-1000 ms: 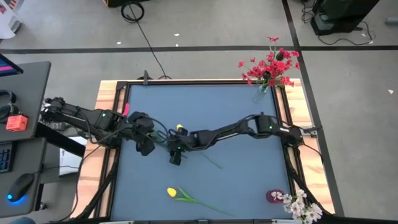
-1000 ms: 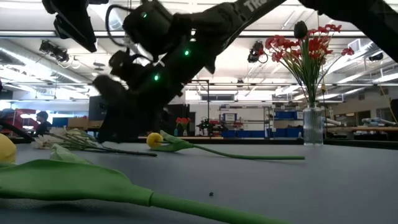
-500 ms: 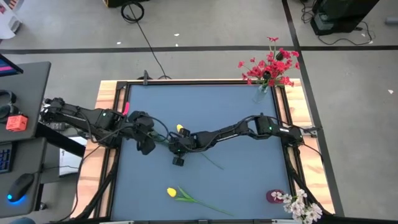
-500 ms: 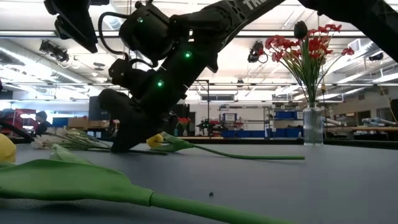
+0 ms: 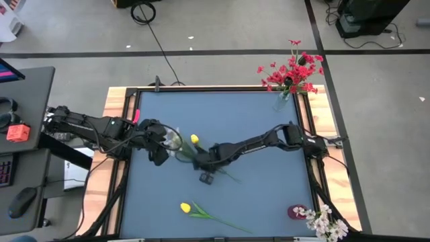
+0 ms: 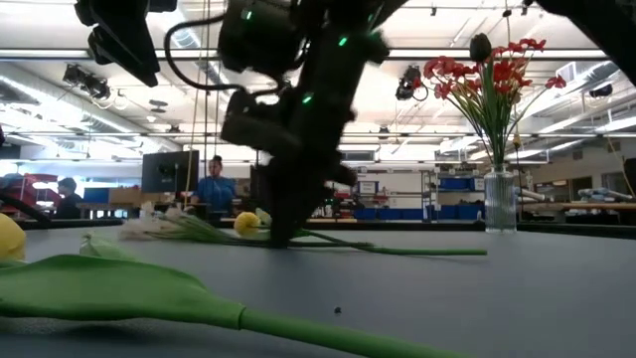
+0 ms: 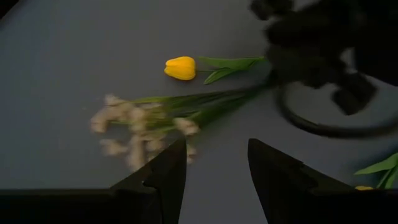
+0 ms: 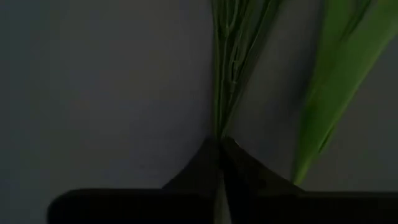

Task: Sort flowers into vase by color
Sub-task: Put the white flowers into the red vase

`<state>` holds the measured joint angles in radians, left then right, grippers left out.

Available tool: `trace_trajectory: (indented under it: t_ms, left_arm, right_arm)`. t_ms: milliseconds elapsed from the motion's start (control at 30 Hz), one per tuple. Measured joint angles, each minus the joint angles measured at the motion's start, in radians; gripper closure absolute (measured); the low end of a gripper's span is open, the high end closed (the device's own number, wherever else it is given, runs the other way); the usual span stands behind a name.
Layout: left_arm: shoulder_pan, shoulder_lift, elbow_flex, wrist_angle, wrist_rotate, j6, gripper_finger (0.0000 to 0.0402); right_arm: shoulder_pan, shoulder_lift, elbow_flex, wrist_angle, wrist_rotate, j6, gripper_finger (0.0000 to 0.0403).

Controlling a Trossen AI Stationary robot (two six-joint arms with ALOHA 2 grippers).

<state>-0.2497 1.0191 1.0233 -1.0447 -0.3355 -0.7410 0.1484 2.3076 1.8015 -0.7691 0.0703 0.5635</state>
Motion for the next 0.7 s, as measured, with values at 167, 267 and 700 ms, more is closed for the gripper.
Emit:
trace_trajectory:
  t_ms: [167, 267, 700]
  left_arm:
    - [0.0, 0.0, 0.0, 0.0, 0.0, 0.001, 0.0225]
    - [0.0, 0.0, 0.0, 0.0, 0.0, 0.009, 0.0225]
    - [0.0, -0.001, 0.0, 0.009, 0.0, 0.0, 0.0225]
  right_arm:
    - [0.032, -0.021, -0.004, 0.013, 0.019, -0.024, 0.0293]
    - [0.019, -0.021, -0.003, 0.105, 0.064, -0.064, 0.023]
    - [-0.058, 0.056, -0.008, 0.315, 0.068, -0.241, 0.011]
